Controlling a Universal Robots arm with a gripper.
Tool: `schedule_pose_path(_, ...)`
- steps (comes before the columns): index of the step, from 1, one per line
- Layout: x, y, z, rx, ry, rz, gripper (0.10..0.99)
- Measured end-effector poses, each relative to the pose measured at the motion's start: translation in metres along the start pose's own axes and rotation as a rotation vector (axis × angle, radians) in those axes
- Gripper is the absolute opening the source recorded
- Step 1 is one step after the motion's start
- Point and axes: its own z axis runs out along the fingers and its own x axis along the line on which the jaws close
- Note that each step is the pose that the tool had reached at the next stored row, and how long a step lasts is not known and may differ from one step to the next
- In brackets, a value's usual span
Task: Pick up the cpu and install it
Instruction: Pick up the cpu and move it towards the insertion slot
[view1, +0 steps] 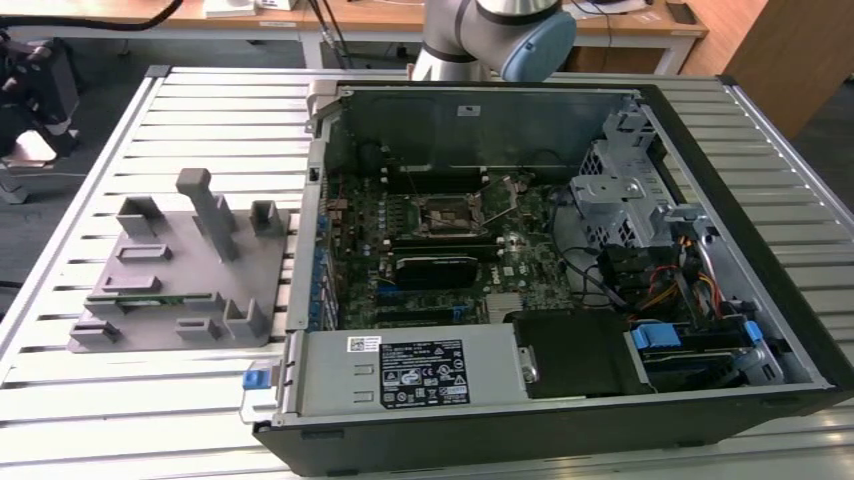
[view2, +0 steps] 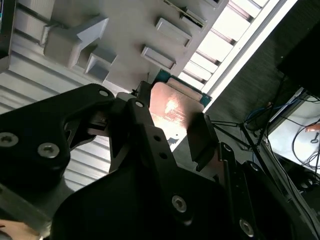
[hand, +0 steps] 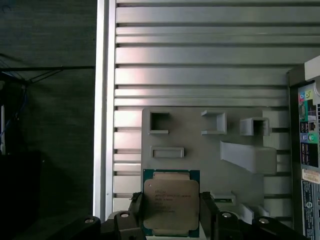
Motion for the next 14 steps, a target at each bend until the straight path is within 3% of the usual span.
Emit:
schedule_pose_path(4,0.0004,0.0016,-0.0152,0.0,-0.0001,0.0,0.537)
schedule_pose_path(9,-0.0013,0.0018,-0.016,0.0,-0.0002,0.0,0.537)
schedule_pose_path(14,-0.0227,0.0022,-0.016,0.0,-0.0002,0.0,0.537)
